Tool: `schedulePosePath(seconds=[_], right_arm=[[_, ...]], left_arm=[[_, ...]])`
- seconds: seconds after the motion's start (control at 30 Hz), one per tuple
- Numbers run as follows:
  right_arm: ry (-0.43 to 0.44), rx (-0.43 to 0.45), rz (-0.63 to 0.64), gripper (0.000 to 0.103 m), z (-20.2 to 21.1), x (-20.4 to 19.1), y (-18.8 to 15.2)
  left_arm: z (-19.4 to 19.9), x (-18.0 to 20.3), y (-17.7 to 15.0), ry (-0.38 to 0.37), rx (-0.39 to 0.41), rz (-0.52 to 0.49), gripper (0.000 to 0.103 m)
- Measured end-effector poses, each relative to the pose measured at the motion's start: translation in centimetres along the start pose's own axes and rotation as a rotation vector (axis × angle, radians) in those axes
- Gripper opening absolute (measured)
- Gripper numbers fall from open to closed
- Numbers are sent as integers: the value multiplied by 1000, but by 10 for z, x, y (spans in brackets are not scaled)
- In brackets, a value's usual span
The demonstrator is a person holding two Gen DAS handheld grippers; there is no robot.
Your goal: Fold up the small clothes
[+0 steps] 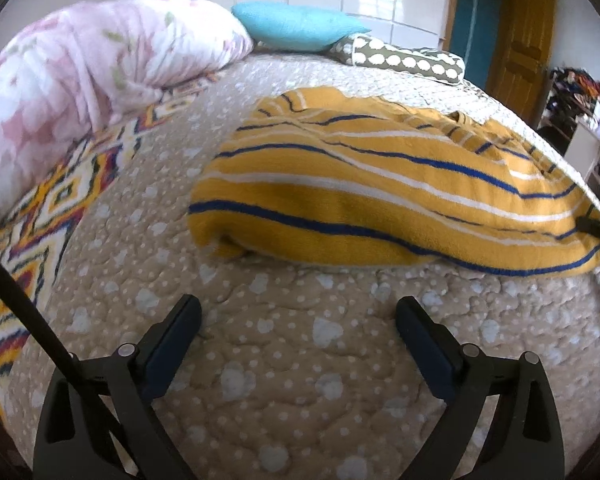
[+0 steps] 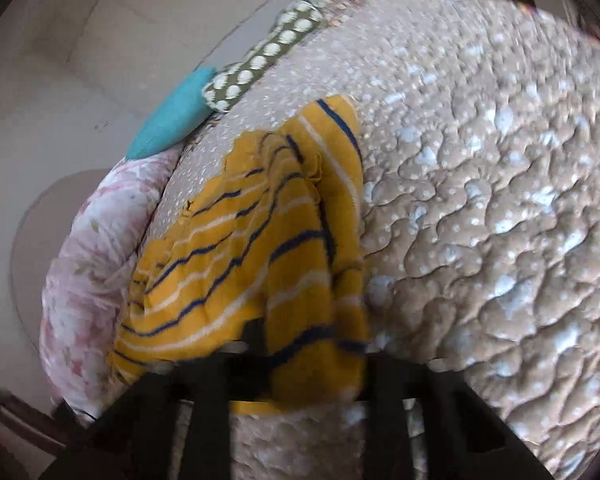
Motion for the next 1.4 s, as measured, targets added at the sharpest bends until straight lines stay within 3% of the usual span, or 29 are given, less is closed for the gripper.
schedulePosePath(seconds=[0.07,0.17,0.27,0.5,0.63,0.73,0.87,1.03,1.23,1.27,1.33,1.37,1.4], right_arm=[[-35,16,17,12,4,-15,2],[-66,62,156,11,12,-69,-3],[-45,68,310,11,5,-134,-22],[-43,-90,618,11,-88,-242,-122],[-87,-175,743,11,-138,-255,-174],[-147,-177,824,11,-156,-251,-196],[-174,-171,860,11,-155,-254,-199],[-148,-143,911,11,-132,-280,-202],[-180,-222,984,12,-157,-264,-236],[-171,-235,981,16,-159,-260,-238],[-113,-264,967,33,-156,-258,-245],[-74,-288,957,52,-152,-259,-248],[-38,-310,952,62,-147,-260,-252]], left_arm=[[16,-10,-3,-40,15,80,95],[43,-30,-13,-105,49,177,95],[68,-57,-22,-87,77,227,95],[115,-111,-49,-63,154,350,95],[125,-128,-65,-70,164,394,95],[123,-136,-70,-71,161,410,95],[114,-142,-76,-101,140,446,95],[114,-145,-79,-118,146,472,95],[115,-141,-79,-109,137,469,95],[116,-140,-78,-107,136,466,95],[117,-138,-77,-106,132,463,95],[116,-138,-76,-109,128,465,95],[116,-138,-75,-112,124,468,95]])
Point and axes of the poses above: each gripper's, at about its wrist camera, not at the fingertips, and z roughly against the way its jaws point, x to its right, y to its top, the point moved 4 cm from there along -z, roughly the way its jaws point, and after that the axes turned 14 degrees about -z, right-handed, at the moved point
